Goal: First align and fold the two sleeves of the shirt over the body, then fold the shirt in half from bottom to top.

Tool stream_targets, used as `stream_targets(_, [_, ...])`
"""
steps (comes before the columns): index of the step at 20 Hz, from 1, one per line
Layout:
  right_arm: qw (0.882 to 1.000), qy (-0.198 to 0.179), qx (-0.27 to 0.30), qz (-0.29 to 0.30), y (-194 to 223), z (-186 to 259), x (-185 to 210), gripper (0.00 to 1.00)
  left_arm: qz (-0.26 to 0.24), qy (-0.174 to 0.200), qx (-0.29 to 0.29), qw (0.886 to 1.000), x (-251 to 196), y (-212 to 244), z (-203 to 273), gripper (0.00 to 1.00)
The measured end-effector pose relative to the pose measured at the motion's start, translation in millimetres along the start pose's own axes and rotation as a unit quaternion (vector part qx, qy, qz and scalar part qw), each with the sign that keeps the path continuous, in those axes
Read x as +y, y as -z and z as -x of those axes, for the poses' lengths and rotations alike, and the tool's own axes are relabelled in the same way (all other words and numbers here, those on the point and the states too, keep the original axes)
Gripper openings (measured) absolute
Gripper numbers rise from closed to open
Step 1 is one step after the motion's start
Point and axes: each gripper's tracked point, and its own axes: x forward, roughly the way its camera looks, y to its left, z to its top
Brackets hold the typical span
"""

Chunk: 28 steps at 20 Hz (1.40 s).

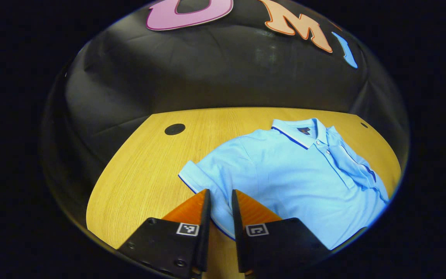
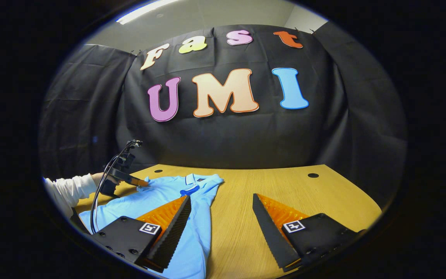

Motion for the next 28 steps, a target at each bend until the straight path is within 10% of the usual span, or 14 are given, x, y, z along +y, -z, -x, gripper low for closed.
stream_targets(4, [1.0,0.004,0.003,0.003,2,0,-4,0.99,-0.004,-0.012,0.002,1.0,0,-4,0,0.0])
stream_targets(14, [1.0,0.008,0.005,-0.003,0,7,-10,0.99,-0.058,0.042,-0.067,0.995,-84,-92,27,0.0])
stream_targets(24, [1.0,0.006,0.022,-0.009,10,1,-11,0.99,-0.189,0.139,-0.059,0.97,-219,-60,29,0.0])
stream_targets(27, [1.0,0.004,0.026,-0.004,13,1,-9,0.99,-0.197,0.168,-0.077,0.963,-240,-59,45,0.07])
stream_targets(28, [1.0,0.002,0.028,-0.003,14,1,-7,0.99,-0.195,0.165,-0.099,0.962,-242,-66,51,0.29])
